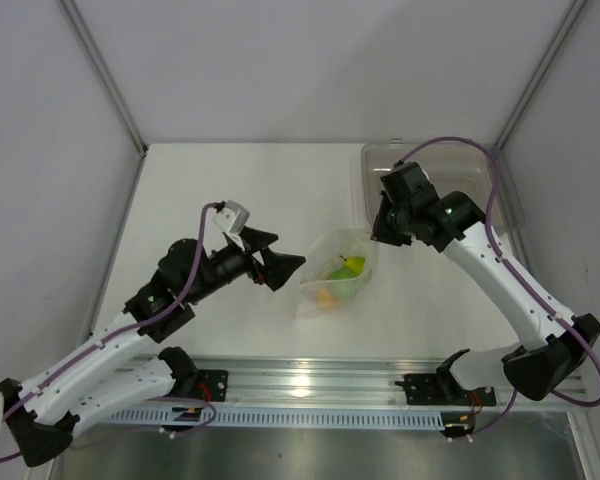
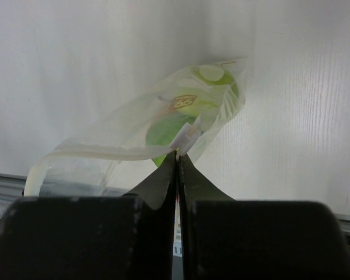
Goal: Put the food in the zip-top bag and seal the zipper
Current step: Adjust the zipper food storage bag at the center of the board.
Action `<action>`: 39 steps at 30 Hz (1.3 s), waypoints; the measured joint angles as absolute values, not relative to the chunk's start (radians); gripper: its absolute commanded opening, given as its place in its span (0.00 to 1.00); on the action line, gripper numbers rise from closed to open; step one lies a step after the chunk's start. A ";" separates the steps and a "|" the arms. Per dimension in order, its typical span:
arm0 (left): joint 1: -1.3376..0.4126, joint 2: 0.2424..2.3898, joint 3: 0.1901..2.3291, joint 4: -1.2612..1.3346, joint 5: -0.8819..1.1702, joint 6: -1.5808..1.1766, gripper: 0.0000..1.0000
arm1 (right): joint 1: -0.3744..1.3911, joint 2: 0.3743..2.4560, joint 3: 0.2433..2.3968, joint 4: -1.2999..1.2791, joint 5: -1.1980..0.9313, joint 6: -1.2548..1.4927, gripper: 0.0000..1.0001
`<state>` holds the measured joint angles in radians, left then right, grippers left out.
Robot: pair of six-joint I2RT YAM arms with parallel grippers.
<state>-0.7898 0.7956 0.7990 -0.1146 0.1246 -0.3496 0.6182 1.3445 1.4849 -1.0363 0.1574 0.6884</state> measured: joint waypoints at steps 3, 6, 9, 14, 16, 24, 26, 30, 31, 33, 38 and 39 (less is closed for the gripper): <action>-0.802 0.701 0.694 -0.005 0.086 -0.341 0.99 | 0.594 1.345 1.485 -1.037 0.142 0.688 0.00; -0.817 0.587 0.527 0.107 0.072 -0.327 0.99 | 0.573 1.345 1.483 -1.033 0.122 0.687 0.00; -0.856 0.534 0.449 0.117 0.046 -0.302 0.99 | 0.568 1.344 1.474 -1.024 0.106 0.688 0.00; -1.027 0.535 0.426 0.168 -0.063 -0.230 1.00 | 0.568 1.344 1.459 -1.014 0.093 0.688 0.00; -1.077 0.531 0.409 0.193 -0.097 -0.204 0.99 | 0.568 1.344 1.455 -1.013 0.089 0.689 0.00; -1.131 0.510 0.323 0.262 -0.154 -0.153 0.99 | 0.568 1.338 1.454 -1.010 0.086 0.700 0.00; -1.132 0.565 0.339 0.273 -0.160 -0.136 1.00 | 0.568 1.335 1.452 -1.008 0.081 0.704 0.00; -1.133 0.705 0.371 0.308 -0.162 -0.101 1.00 | 0.568 1.327 1.441 -0.992 0.067 0.709 0.00; -1.134 0.735 0.377 0.316 -0.157 -0.096 0.99 | 0.568 1.326 1.438 -0.990 0.063 0.711 0.00; -1.135 0.778 0.389 0.330 -0.149 -0.090 0.99 | 0.568 1.326 1.436 -0.989 0.058 0.715 0.00; -1.136 0.885 0.450 0.358 -0.135 -0.073 0.82 | 0.568 1.324 1.430 -0.975 0.045 0.718 0.00; -1.135 0.903 0.467 0.358 -0.131 -0.072 0.69 | 0.568 1.324 1.428 -0.973 0.044 0.719 0.00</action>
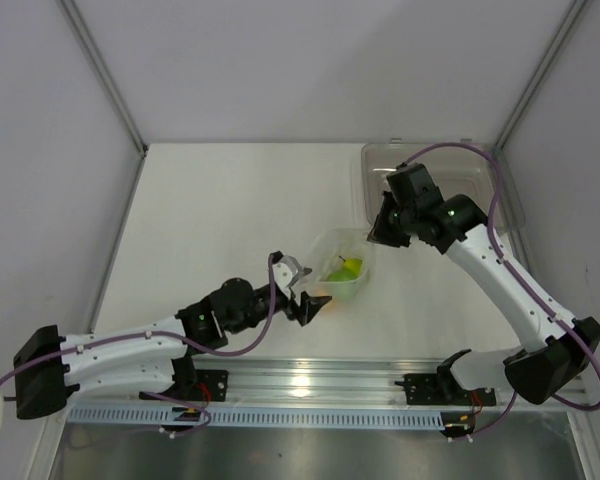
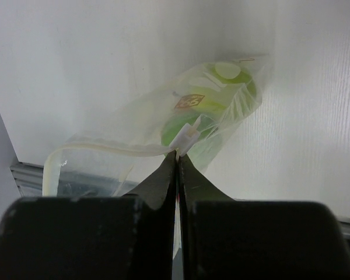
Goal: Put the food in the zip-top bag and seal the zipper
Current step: Adjust the zipper food storage bag at the center of the board.
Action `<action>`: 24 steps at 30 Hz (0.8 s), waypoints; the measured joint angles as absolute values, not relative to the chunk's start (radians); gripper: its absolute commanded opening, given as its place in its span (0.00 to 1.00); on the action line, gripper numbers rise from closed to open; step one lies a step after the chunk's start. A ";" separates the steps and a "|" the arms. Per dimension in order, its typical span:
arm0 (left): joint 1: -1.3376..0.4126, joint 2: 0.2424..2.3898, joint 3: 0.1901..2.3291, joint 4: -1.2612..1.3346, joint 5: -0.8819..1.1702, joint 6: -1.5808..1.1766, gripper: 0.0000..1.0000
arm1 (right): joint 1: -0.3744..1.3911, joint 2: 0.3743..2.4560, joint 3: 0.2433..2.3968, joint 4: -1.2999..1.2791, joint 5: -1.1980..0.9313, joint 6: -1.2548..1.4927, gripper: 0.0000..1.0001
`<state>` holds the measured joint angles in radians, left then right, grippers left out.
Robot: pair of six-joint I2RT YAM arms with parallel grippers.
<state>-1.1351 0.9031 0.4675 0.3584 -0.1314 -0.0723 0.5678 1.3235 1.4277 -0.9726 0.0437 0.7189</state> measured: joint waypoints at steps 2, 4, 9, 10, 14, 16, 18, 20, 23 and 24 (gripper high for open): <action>-1.124 0.934 0.505 0.353 -0.115 -0.070 0.42 | 0.566 1.323 1.421 -0.967 0.039 0.721 0.00; -1.105 0.952 0.535 0.345 -0.081 -0.066 0.34 | 0.563 1.323 1.419 -0.967 0.035 0.722 0.01; -1.014 0.945 0.546 0.322 0.032 -0.083 0.01 | 0.540 1.311 1.419 -0.966 0.022 0.714 0.26; -0.991 0.943 0.546 0.312 0.065 -0.083 0.01 | 0.532 1.306 1.419 -0.966 0.016 0.709 0.32; -0.888 0.943 0.570 0.233 0.209 -0.098 0.01 | 0.501 1.287 1.419 -0.964 -0.019 0.677 0.86; -0.846 0.946 0.597 0.190 0.260 -0.107 0.01 | 0.489 1.282 1.422 -0.967 -0.030 0.659 0.99; -0.803 0.954 0.623 0.165 0.323 -0.118 0.01 | 0.480 1.275 1.427 -0.968 -0.036 0.628 0.99; -0.774 0.964 0.643 0.150 0.381 -0.131 0.01 | 0.477 1.261 1.432 -0.964 -0.037 0.607 0.99; -0.753 0.999 0.676 0.120 0.461 -0.136 0.01 | 0.471 1.225 1.433 -0.955 -0.039 0.567 0.99; -0.749 1.014 0.692 0.102 0.486 -0.137 0.01 | 0.468 1.209 1.431 -0.947 -0.040 0.550 1.00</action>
<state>-0.7490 1.0138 0.6918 0.1020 0.4862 -0.1368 0.4683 1.2095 1.4311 -0.9474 -0.0399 0.5495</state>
